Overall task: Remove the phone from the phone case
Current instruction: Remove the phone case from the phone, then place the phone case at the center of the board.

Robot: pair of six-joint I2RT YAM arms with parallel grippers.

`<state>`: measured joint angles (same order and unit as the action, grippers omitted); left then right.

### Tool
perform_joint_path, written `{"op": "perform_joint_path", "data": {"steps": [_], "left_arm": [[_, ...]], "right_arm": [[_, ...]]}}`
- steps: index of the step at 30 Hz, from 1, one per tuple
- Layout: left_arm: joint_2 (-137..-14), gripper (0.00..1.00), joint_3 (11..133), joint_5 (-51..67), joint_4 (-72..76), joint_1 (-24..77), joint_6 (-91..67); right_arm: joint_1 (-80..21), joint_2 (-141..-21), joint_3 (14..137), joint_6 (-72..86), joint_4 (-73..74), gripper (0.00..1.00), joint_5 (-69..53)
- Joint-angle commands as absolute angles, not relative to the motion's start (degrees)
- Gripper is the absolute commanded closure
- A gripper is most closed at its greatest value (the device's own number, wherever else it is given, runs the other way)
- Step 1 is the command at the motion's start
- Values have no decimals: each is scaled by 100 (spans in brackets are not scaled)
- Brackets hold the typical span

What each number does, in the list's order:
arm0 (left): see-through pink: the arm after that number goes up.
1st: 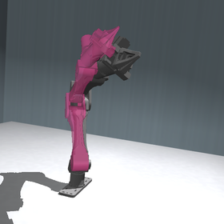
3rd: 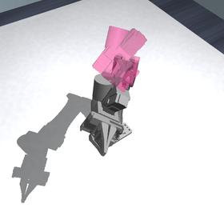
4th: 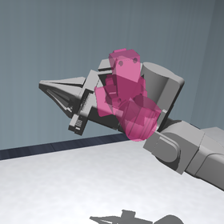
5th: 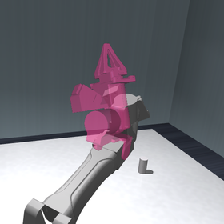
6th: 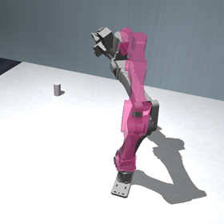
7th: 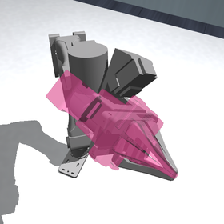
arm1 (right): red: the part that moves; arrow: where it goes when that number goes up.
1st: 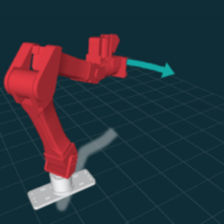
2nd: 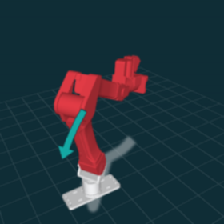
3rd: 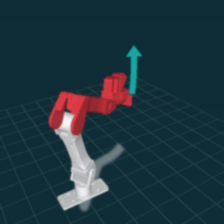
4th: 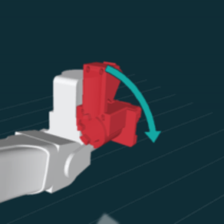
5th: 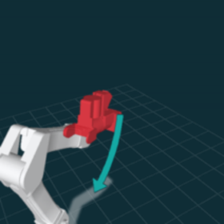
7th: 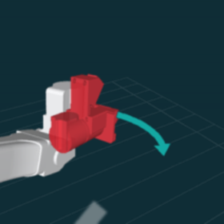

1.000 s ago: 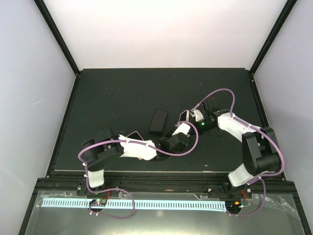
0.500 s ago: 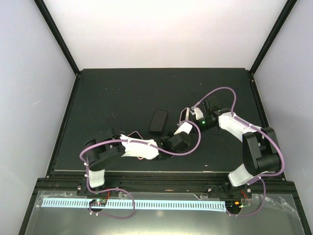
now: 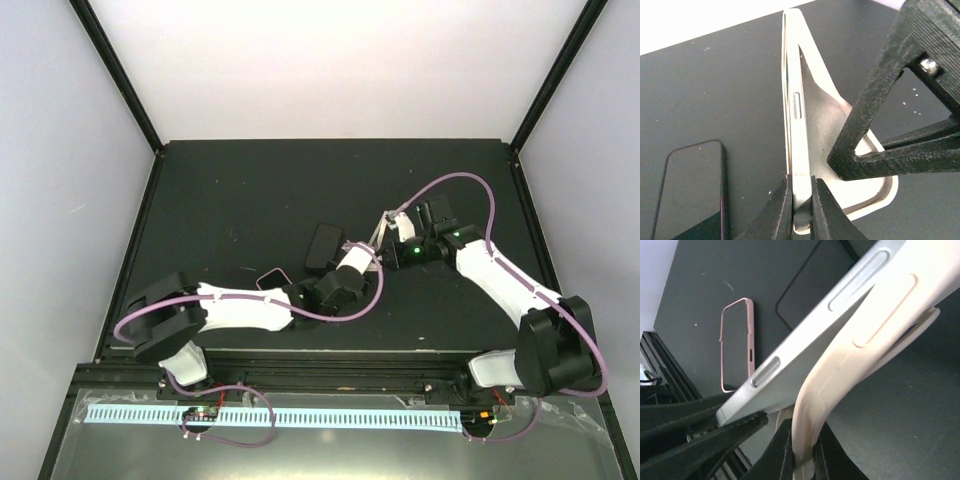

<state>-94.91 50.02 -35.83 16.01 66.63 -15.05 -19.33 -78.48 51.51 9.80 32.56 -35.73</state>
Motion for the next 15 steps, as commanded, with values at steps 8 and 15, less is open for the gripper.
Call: {"op": "perform_joint_path", "data": {"steps": [8,15], "left_arm": [[-7498,98,3697,-3680,1635,6341,-2067],[-6856,99,3412,-3577,1216,6445,-2157]], "right_arm": [[-1833,-7369,5062,1012,3536,99,-1049],[-1341,-7616,5571,-148,3232,99,-94]]}}
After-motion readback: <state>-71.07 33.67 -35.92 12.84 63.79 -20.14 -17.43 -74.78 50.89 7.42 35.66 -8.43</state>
